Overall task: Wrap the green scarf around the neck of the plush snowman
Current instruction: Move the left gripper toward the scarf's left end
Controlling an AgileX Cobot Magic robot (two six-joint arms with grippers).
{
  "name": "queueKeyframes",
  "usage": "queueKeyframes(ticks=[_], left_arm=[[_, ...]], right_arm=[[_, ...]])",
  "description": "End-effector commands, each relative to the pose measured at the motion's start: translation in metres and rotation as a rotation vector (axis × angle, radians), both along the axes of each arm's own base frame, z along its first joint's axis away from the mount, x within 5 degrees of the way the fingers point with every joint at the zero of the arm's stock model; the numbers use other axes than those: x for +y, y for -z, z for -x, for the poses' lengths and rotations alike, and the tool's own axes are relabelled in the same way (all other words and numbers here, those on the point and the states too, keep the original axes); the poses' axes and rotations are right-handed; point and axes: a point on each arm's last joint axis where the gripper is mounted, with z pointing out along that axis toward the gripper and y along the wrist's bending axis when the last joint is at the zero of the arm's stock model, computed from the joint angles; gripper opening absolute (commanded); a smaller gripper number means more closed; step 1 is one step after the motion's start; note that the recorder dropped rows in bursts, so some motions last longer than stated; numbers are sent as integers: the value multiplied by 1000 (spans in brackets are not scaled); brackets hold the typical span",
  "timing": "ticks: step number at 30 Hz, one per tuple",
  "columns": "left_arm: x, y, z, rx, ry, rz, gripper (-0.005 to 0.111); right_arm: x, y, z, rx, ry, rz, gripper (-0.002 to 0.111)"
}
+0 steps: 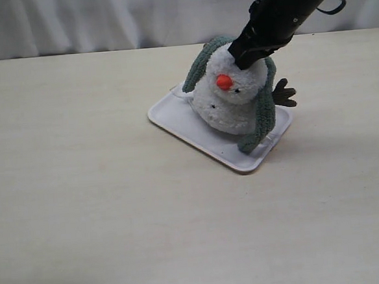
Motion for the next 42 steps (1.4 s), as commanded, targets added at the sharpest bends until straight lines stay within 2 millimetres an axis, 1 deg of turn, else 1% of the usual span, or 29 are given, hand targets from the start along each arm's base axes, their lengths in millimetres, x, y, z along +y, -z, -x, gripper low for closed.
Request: queueKeyframes(ticks=[1,4,5,8,11,13,15,18,21,23,25,27,28,29,30,31,32,33,35,38,40,42], left_arm=[[-21,14,-54,26,295,-74,0],[-34,32,-93,-33,413,-148,0],[-40,39,-102,-36,436,-170,0],[-58,67,-140,-29,475,-272,2],[-76,91,-174,-38,486,-386,12],[-88,105,-195,-14,497,-426,22],[-98,119,-209,4,516,-451,29],[-115,139,-230,-54,529,-530,38],[-132,151,-247,-115,538,-566,43],[-140,160,-254,-144,546,-591,43],[-151,168,-266,-206,549,-641,43],[-155,176,-275,-200,544,-655,43],[-158,179,-279,-186,540,-664,43],[-160,188,-290,-92,515,-676,43],[-160,191,-297,-23,494,-679,43],[-161,193,-306,85,474,-692,43],[-163,193,-308,118,494,-705,43],[-166,189,-308,134,560,-721,43],[-173,181,-310,121,649,-717,43],[-175,187,-320,119,633,-722,43],[-176,194,-322,124,640,-714,43],[-180,195,-323,91,665,-698,43]], right_arm=[[-3,6,1,25,-2,26,4],[-3,6,0,16,0,25,4],[-3,6,0,12,2,24,4],[-2,6,-2,-2,6,22,4],[-2,5,-2,-6,7,21,4],[-2,5,-2,-6,7,21,4],[-2,5,-2,-6,7,21,4],[-2,5,-2,-6,7,21,4],[-2,6,-1,2,5,23,4],[-3,6,-1,1,4,28,4],[-3,6,-1,0,3,30,4],[-3,6,-1,0,3,30,4],[-3,6,-1,0,3,30,4],[-3,6,-1,0,3,30,4],[-3,6,-1,0,3,30,4],[-3,6,-1,0,3,30,4],[-3,6,-1,0,3,30,4],[-3,6,-1,0,3,30,4],[-3,6,-1,9,1,31,4],[-3,6,0,11,0,31,4],[-3,6,-1,8,1,31,4],[-3,6,-1,8,1,31,4]])
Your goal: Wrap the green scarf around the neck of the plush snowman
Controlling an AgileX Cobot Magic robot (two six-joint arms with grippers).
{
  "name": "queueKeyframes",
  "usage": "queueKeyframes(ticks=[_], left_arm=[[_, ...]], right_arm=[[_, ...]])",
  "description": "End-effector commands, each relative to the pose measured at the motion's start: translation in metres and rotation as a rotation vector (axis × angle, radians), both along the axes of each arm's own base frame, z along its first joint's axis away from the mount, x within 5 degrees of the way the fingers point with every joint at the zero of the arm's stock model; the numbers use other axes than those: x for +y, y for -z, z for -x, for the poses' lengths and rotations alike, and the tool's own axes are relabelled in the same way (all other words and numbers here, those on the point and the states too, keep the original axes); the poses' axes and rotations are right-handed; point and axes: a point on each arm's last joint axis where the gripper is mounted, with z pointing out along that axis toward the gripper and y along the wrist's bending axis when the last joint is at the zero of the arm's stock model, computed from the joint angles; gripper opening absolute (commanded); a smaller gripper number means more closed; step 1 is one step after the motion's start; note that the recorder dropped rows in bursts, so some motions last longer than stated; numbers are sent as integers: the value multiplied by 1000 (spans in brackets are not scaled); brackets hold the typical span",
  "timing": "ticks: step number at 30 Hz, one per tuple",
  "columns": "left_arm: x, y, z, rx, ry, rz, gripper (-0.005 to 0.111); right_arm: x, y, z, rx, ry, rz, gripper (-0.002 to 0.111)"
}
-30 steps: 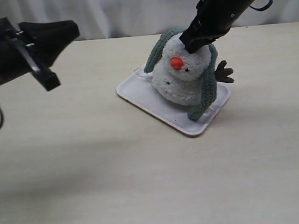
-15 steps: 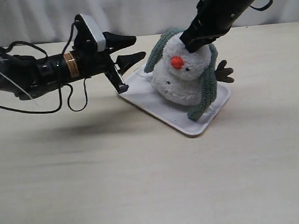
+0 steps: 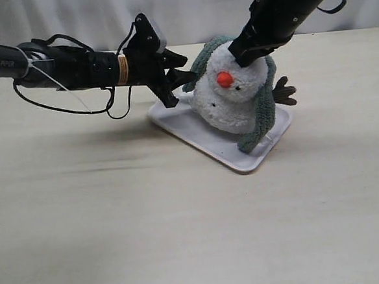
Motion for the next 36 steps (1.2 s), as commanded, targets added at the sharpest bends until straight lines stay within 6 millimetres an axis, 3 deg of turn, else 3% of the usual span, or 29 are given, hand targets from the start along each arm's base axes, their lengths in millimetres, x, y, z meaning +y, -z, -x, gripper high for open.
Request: queueKeyframes(ticks=[1,5,12,19,29,31,36], left_arm=[[-6,3,-3,-5,41,42,43],[-5,7,-14,22,-64,115,43],[-6,26,-15,4,-27,70,43],[-11,26,-5,-17,103,69,43],[-9,27,-8,-23,72,40,42],[-9,26,-6,-42,114,-3,35],[-7,8,-1,4,150,-68,2]], right_arm=[[-2,7,2,36,-5,24,4],[-2,7,4,47,-38,35,4],[1,7,6,51,-73,41,4],[21,9,14,50,-186,82,4],[21,9,16,56,-197,114,4],[21,9,15,52,-188,111,4],[22,9,13,40,-157,103,4]])
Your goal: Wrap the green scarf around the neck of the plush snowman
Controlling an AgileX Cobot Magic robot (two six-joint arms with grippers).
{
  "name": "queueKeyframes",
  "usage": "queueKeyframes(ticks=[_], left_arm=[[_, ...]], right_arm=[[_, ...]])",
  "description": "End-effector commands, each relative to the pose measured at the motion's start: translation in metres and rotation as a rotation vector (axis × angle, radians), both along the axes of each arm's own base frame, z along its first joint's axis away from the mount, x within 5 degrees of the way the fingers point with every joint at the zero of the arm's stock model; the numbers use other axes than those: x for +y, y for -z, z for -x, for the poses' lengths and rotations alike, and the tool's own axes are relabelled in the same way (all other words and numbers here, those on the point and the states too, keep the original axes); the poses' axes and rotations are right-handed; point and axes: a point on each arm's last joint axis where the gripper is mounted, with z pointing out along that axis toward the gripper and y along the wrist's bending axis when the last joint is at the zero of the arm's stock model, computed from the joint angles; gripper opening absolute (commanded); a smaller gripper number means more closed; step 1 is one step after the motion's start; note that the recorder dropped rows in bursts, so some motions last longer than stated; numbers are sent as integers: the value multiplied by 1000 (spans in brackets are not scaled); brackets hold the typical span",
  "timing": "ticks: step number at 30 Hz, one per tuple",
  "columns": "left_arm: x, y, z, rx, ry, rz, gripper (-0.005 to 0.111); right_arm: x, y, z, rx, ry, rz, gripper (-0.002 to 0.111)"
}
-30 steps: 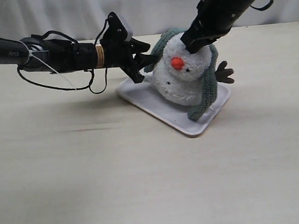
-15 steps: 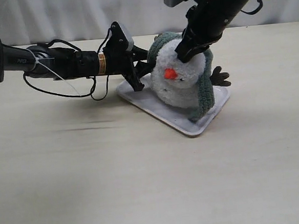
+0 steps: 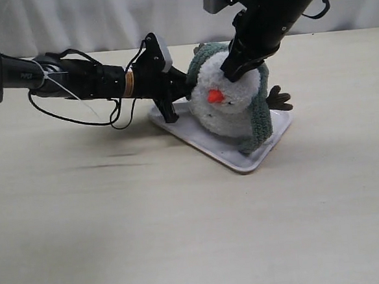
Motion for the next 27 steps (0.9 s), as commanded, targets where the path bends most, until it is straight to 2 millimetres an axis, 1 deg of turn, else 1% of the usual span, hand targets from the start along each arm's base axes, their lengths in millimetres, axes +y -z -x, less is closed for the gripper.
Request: queueKeyframes(ticks=[1,4,6,7,9,15,17,20,24,26,27], left_arm=[[1,-28,4,49,22,-37,0],[2,-42,9,115,41,-72,0],[2,-48,10,163,21,-53,0],[2,-49,11,209,10,-32,0],[2,-48,14,243,25,-16,0],[2,-47,13,366,-44,24,0],[6,-47,11,383,-71,30,0],[18,-45,9,419,-87,44,0],[43,-41,6,465,-108,66,0],[54,-42,6,524,-114,99,0],[57,-43,7,548,-100,115,0]], right_arm=[[-2,6,-1,5,12,30,4],[-2,6,-1,5,12,30,4],[-2,6,-1,5,12,30,4],[-2,6,-1,5,12,30,4],[-2,6,-1,5,12,30,4],[-2,6,-1,5,12,30,4],[-2,6,-1,5,12,30,4],[-2,6,-1,5,12,30,4],[-2,6,-1,5,12,30,4],[-2,6,-1,5,12,30,4],[-2,6,-1,3,13,29,4]])
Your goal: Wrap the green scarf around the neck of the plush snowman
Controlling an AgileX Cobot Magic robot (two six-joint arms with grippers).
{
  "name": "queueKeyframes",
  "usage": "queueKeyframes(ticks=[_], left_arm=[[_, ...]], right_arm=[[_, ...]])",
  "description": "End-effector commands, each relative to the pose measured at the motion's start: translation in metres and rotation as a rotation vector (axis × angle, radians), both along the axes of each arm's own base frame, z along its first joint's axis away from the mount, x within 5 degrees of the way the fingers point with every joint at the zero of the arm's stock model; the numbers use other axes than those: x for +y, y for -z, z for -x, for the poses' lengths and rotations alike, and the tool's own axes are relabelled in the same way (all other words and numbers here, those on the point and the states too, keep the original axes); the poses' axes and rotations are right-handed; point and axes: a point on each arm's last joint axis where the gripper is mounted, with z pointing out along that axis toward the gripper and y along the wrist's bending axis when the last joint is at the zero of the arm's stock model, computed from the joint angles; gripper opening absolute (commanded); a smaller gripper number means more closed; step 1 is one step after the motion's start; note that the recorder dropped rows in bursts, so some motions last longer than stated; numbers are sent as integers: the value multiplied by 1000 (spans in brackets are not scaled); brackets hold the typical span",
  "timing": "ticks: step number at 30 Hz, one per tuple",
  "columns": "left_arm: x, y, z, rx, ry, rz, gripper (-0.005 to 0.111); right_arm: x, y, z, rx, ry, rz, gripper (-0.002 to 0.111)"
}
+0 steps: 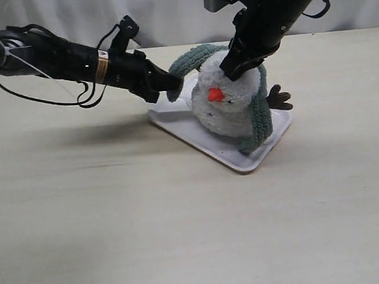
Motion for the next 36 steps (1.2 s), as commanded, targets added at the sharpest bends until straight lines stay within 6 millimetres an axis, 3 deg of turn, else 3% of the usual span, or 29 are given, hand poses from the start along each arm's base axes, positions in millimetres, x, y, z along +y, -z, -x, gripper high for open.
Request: queueKeyframes(ticks=[1,7,12,20,28,36], left_arm=[[19,-6,3,112,14,84,0],[-3,-6,16,147,118,119,0],[-25,8,28,155,103,58,0],[-19,27,37,250,35,22,0],[-18,49,29,218,-149,-113,0],[-29,47,36,197,-81,-105,1]], right_arm=[[-2,6,-1,6,-3,29,4],[-2,6,-2,-7,5,24,4],[-1,6,-2,-5,19,20,4],[-1,6,-2,-3,25,19,4],[-1,6,-2,-1,31,17,4],[-1,6,-2,-1,31,17,4]])
